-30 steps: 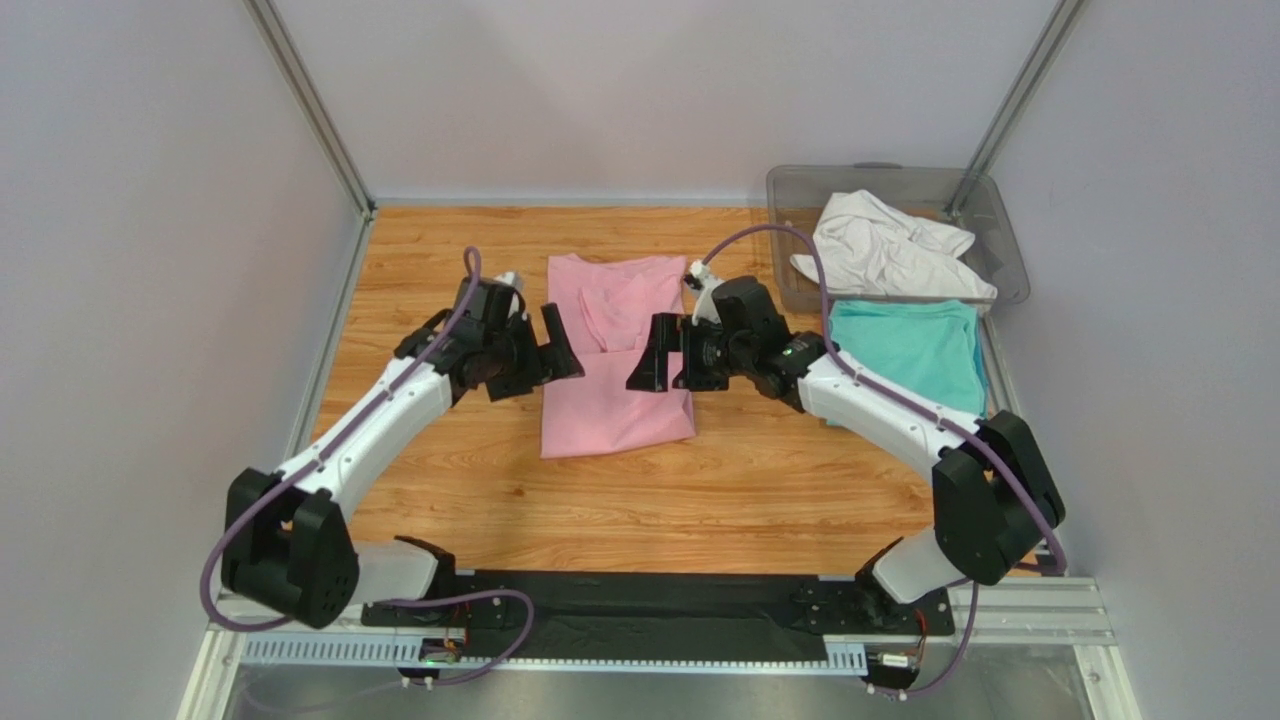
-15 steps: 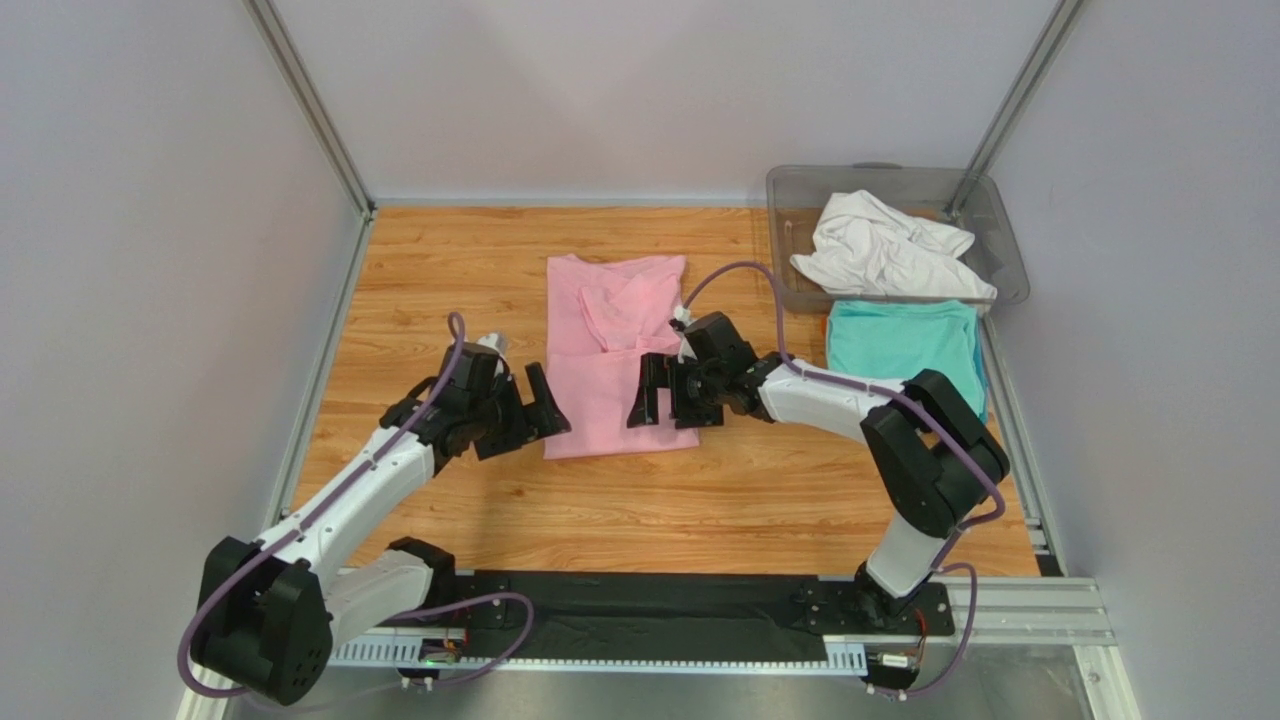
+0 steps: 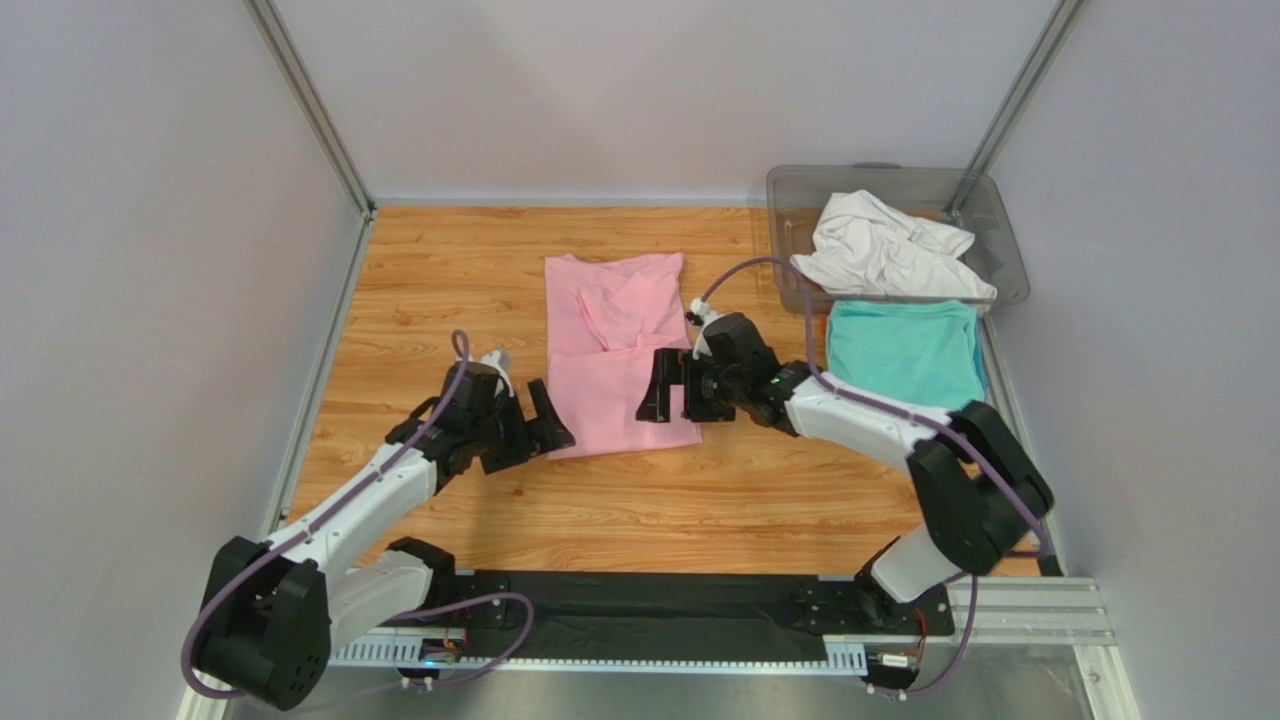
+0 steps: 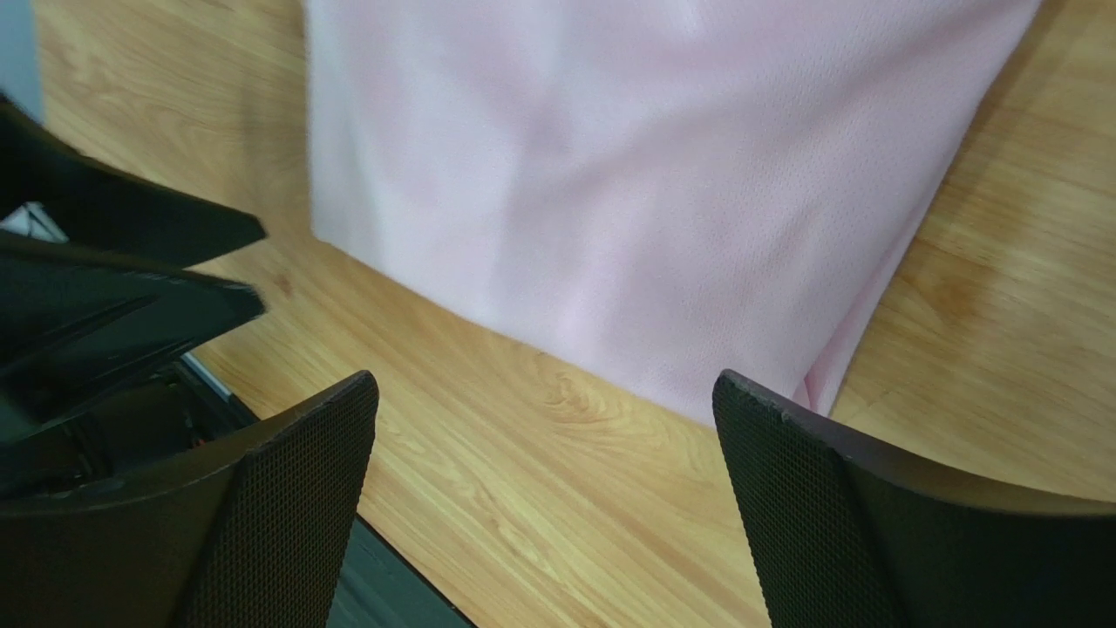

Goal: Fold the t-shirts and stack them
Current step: Fold the tshirt

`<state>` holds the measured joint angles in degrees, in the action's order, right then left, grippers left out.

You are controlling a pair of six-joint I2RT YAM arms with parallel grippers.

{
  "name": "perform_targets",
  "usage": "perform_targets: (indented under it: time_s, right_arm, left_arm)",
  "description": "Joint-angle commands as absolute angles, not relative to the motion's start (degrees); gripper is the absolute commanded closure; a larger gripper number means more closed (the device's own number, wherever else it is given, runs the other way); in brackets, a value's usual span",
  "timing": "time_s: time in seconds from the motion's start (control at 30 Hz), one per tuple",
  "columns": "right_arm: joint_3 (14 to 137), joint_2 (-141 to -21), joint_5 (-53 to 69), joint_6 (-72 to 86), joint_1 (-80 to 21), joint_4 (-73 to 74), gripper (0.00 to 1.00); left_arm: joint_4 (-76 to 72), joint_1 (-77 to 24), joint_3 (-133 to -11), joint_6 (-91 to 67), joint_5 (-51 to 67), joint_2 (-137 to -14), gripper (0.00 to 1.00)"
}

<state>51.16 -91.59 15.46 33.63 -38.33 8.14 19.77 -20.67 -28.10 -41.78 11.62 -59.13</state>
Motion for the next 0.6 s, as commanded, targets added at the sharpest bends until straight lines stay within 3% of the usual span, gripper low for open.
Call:
perform_targets:
  time_s: [0.0, 0.2, 0.3, 0.4, 0.43, 0.57]
  right_arm:
    - [49.7, -77.5, 10.6, 31.3, -38.4, 8.8, 0.0]
    - [38.8, -62.6, 1.5, 33.0, -38.1, 11.3, 0.0]
    - [34.3, -59.1, 1.8, 33.3, -38.1, 11.4, 0.0]
    - [32.6, -58.2, 1.5, 33.7, -38.1, 11.4, 0.0]
    - [32.1, -58.4, 1.4, 34.0, -38.1, 11.4, 0.0]
    - [31.9, -59.8, 2.3, 34.2, -38.1, 11.3, 0.0]
  left_arm:
    - [17.2, -20.9, -27.4, -41.3, 12.8, -58.2, 0.0]
    - [13.2, -20.9, -24.6, -43.3, 14.5, -59.8, 0.11]
    - [13.6, -20.9, -24.7, -43.3, 13.8, -61.3, 0.3]
    - [13.7, -20.9, -24.8, -43.5, 12.8, -63.5, 0.37]
    - [13.6, -20.9, -24.9, -43.7, 12.3, -64.1, 0.44]
    - [11.4, -20.9, -25.3, -44.3, 12.2, -68.1, 0.5]
